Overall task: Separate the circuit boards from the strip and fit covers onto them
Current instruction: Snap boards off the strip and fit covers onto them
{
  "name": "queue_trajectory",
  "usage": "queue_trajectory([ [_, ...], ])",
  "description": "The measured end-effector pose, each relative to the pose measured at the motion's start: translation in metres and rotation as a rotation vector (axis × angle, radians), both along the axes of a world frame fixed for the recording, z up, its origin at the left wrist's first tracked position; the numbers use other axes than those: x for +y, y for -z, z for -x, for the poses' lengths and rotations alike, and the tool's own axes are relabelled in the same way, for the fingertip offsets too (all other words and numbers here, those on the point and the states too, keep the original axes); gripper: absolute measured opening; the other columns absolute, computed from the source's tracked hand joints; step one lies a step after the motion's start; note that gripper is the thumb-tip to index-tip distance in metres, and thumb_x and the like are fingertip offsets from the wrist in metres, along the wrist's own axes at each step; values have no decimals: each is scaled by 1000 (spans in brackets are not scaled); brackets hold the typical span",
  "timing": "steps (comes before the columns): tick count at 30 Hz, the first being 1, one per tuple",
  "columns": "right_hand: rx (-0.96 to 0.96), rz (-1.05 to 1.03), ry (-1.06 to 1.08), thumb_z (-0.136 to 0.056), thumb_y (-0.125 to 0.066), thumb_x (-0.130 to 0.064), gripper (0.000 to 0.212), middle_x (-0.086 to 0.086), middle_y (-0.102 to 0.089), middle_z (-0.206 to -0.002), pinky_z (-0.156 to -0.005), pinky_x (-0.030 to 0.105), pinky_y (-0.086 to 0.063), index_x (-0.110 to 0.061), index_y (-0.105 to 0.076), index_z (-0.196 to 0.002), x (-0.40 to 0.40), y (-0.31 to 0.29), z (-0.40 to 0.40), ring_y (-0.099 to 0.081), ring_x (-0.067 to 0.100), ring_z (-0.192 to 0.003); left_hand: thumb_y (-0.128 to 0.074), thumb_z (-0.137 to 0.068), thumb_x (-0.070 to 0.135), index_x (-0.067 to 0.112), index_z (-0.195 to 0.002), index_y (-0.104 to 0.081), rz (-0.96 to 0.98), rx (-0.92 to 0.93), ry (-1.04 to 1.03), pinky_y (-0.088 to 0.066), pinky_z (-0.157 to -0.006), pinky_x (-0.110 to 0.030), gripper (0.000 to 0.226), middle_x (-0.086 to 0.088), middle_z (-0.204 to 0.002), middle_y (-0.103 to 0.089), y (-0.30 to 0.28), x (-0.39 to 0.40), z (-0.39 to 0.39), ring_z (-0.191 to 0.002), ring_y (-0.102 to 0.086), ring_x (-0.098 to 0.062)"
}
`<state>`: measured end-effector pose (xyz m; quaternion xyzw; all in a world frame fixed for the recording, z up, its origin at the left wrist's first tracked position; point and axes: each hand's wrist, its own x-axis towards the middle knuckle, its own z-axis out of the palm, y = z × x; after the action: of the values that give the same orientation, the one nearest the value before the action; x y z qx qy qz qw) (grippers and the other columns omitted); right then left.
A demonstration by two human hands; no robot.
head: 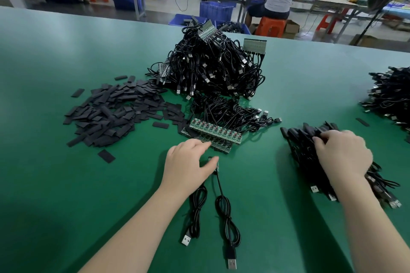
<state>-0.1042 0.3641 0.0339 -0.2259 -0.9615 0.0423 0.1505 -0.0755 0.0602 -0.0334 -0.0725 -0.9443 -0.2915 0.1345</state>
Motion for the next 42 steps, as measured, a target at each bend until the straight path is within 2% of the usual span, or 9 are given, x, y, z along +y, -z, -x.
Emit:
queue_trajectory([
  [4,281,-22,-268,-88,-68,-28,21,13,-71,-96,-71,38,-45,-15,-76,-103,-43,-7,-6,-60,39,-90,-55,-86,61,36,-116,-68,91,-31,6,-22,-89,-26,41,17,-111,-56,5,-1,3,-109,-47,-9],
  [8,86,258,-617,-89,-66,-38,21,-10,-71,-93,-77,32,-49,-31,-73,-108,-109,-2,-14,-58,17,-85,-57,-85,63,38,-108,-69,60,-55,19,-20,-87,-25,35,21,-111,-57,6,-3,6,-111,-45,-8],
  [11,-28,264,-715,-92,-61,-43,26,-11,-69,-102,-82,29,-48,-32,-71,-114,-140,16,-15,-58,15,-96,-57,-85,63,37,-108,-67,77,-65,17,-23,-89,-26,36,21,-113,-57,6,-3,6,-112,-44,-8],
  [17,-117,139,-705,-102,-41,-44,33,-9,-62,-107,-87,31,-39,-36,-69,-117,-147,54,-23,-55,18,-109,-58,-86,55,38,-107,-65,56,-58,12,-24,-90,-25,28,22,-111,-58,7,-3,6,-112,-46,-6],
  [23,-109,162,-720,-100,-48,-42,27,-13,-60,-108,-81,31,-28,-42,-68,-117,-135,61,-28,-53,17,-111,-64,-86,51,41,-105,-59,-109,-99,112,-33,-93,-24,22,28,-95,-56,1,-3,6,-100,-49,7],
  [26,-82,237,-732,-99,-52,-38,23,-13,-64,-104,-79,30,-26,-38,-71,-112,-138,60,-28,-54,18,-108,-70,-86,39,40,-101,-61,-232,-74,133,-42,-86,-18,18,27,-90,-60,-1,-2,2,-96,-52,8],
  [31,31,472,-775,-94,-63,-24,12,-16,-69,-88,-84,37,-47,-27,-74,-97,-142,56,-32,-60,18,-92,-75,-83,26,62,-95,-61,-517,-70,77,-40,-77,-2,40,28,-90,-65,-4,1,-1,-92,-58,12],
  [36,90,716,-741,-88,-71,-30,6,-26,-68,-80,-76,12,-45,-31,-75,-92,-141,52,-34,-62,-4,-85,-73,-86,19,54,-95,-69,-657,-43,91,-44,-76,-3,36,30,-92,-69,-6,3,-1,-90,-64,8],
  [42,169,896,-657,-85,-76,-24,12,-19,-69,-78,-68,11,-45,-31,-70,-78,-142,51,-35,-63,1,-74,-71,-88,14,51,-105,-67,-758,-121,121,-46,-82,-5,41,27,-97,-70,-8,4,-3,-99,-65,6],
])
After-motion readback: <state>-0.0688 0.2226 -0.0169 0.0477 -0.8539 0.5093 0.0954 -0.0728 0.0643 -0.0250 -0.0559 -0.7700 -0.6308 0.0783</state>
